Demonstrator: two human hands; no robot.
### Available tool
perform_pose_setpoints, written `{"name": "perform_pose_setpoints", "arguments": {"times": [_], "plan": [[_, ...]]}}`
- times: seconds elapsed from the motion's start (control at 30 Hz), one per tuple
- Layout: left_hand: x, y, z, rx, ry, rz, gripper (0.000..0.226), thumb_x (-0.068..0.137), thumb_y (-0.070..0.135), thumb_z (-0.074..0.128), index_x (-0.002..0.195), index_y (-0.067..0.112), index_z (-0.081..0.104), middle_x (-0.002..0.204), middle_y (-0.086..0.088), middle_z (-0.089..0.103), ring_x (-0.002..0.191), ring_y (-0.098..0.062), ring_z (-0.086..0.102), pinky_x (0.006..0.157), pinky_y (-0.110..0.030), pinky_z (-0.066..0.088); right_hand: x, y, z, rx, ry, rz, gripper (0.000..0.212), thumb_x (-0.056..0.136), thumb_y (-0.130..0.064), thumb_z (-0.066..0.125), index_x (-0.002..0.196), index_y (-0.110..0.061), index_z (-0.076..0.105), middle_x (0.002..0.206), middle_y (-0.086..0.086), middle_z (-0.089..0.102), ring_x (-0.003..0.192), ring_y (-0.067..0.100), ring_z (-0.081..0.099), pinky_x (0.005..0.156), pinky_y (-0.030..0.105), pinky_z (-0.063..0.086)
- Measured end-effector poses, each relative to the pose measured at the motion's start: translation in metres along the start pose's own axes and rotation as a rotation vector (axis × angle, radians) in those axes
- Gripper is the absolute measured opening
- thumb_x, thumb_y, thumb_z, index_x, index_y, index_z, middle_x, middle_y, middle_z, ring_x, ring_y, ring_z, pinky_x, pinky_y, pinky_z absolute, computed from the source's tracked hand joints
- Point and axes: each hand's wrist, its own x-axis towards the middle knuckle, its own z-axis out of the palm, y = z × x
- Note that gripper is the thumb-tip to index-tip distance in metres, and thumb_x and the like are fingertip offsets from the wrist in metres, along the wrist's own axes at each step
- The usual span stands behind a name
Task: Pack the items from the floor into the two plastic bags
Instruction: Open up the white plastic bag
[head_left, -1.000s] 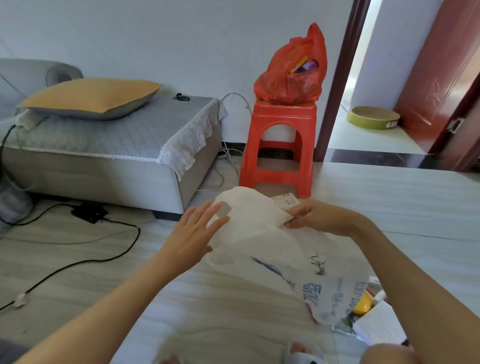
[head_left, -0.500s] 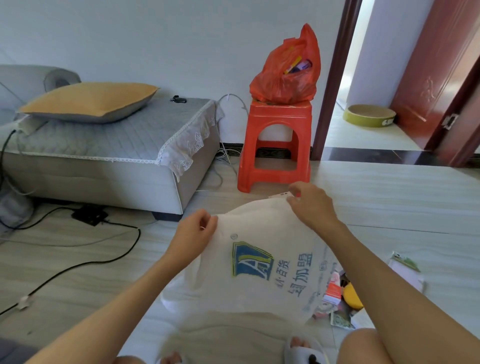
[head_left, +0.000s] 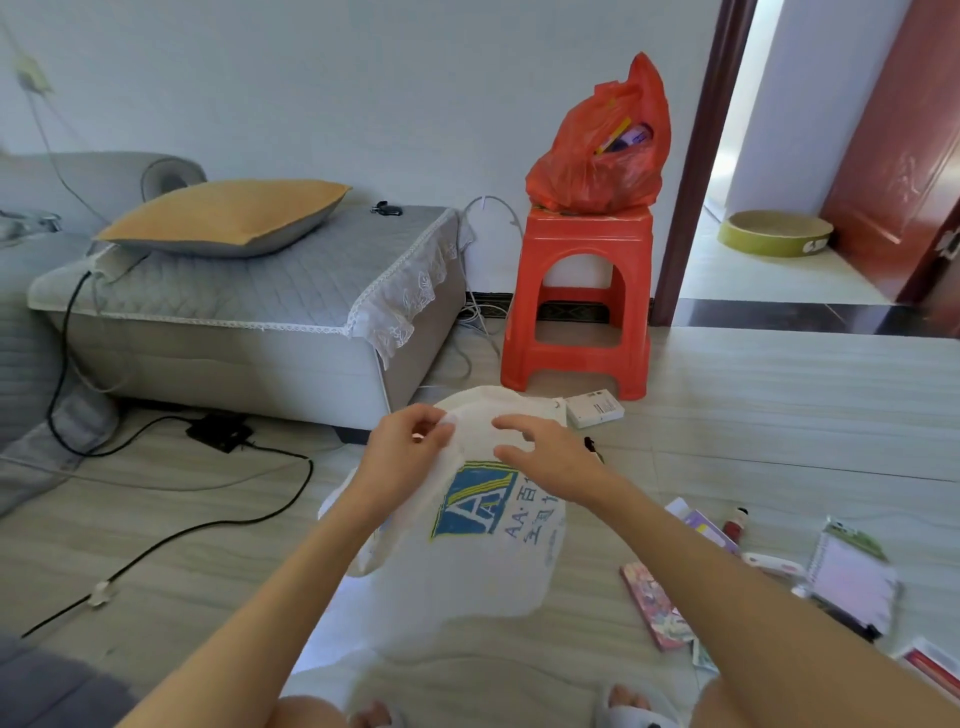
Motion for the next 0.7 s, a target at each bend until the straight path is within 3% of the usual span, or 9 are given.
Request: {"name": "perform_pose_setpoints", "arguments": {"times": [0.1, 0.23, 0.3, 0.4, 0.47, 0.57, 0.63, 0.7], "plan": [[-0.006, 0.008, -0.003, -0.12, -0.105, -0.007, 0.014, 0.09, 0.015, 0.057, 0.083, 0.016, 0.069, 0.076, 0.002, 0.068, 0.064, -0.007, 0.061, 0.06, -0.018, 0.046, 0.0, 0.003, 0.004, 0.006, -0.136, -0.004, 0.066, 0.087, -0.029, 0.061, 0.145, -0.026, 0.029, 0.157, -0.003, 0.01, 0.143, 0.017, 0.015, 0.113, 0.031, 0.019], [-0.008, 0.019, -0.007, -0.322, -0.02, -0.076, 0.019, 0.088, 0.016, 0.059, 0.074, 0.011, 0.07, 0.06, 0.004, 0.065, 0.05, -0.004, 0.06, 0.048, -0.017, 0.047, 0.001, 0.0, 0.02, -0.134, -0.245, 0.024, 0.103, 0.072, -0.05, 0.07, 0.148, -0.031, 0.004, 0.156, -0.004, -0.018, 0.144, 0.021, -0.016, 0.117, 0.044, 0.002], [-0.007, 0.023, -0.009, -0.383, 0.03, -0.087, 0.02, 0.088, 0.018, 0.059, 0.072, 0.01, 0.067, 0.06, 0.001, 0.063, 0.052, -0.009, 0.058, 0.049, -0.02, 0.047, 0.004, -0.004, 0.026, -0.119, -0.121, -0.003, 0.096, 0.074, -0.053, 0.067, 0.148, -0.028, 0.012, 0.157, -0.005, -0.014, 0.144, 0.02, -0.015, 0.117, 0.043, 0.003], [-0.006, 0.025, -0.013, -0.442, 0.111, -0.112, 0.019, 0.088, 0.019, 0.06, 0.072, 0.01, 0.067, 0.071, -0.008, 0.064, 0.064, -0.019, 0.057, 0.062, -0.031, 0.051, 0.008, -0.012, 0.025, -0.013, 0.117, -0.05, 0.067, 0.081, -0.048, 0.062, 0.139, -0.025, 0.037, 0.158, -0.004, 0.005, 0.145, 0.019, -0.001, 0.117, 0.04, 0.01], [-0.007, 0.028, -0.015, -0.524, 0.121, -0.141, 0.019, 0.087, 0.019, 0.061, 0.072, 0.009, 0.066, 0.074, -0.012, 0.064, 0.067, -0.024, 0.057, 0.066, -0.035, 0.05, 0.008, -0.015, 0.025, 0.03, 0.11, -0.07, 0.071, 0.078, -0.049, 0.065, 0.139, -0.026, 0.036, 0.157, -0.005, 0.005, 0.144, 0.019, 0.001, 0.118, 0.041, 0.012], [-0.01, 0.029, -0.017, -0.531, 0.126, -0.128, 0.016, 0.087, 0.016, 0.061, 0.073, 0.009, 0.067, 0.073, -0.011, 0.065, 0.067, -0.022, 0.059, 0.068, -0.034, 0.051, 0.003, -0.02, 0.032, -0.091, -0.004, -0.089, 0.093, 0.071, -0.058, 0.067, 0.146, -0.028, 0.02, 0.157, -0.007, -0.006, 0.144, 0.018, -0.008, 0.118, 0.046, 0.01], [-0.011, 0.029, -0.017, -0.488, 0.149, -0.088, 0.014, 0.087, 0.014, 0.061, 0.077, 0.008, 0.068, 0.073, -0.008, 0.065, 0.067, -0.019, 0.059, 0.067, -0.032, 0.051, 0.004, -0.02, 0.036, -0.127, 0.043, -0.106, 0.083, 0.077, -0.054, 0.063, 0.144, -0.025, 0.024, 0.157, -0.005, -0.004, 0.145, 0.019, -0.007, 0.118, 0.043, 0.01], [-0.011, 0.028, -0.017, -0.442, 0.158, -0.041, 0.012, 0.087, 0.012, 0.06, 0.079, 0.007, 0.067, 0.072, -0.006, 0.065, 0.063, -0.012, 0.058, 0.061, -0.024, 0.05, 0.005, -0.021, 0.034, -0.092, 0.16, -0.123, 0.055, 0.087, -0.04, 0.058, 0.135, -0.019, 0.042, 0.157, -0.001, 0.008, 0.144, 0.02, 0.003, 0.116, 0.038, 0.014]]}}
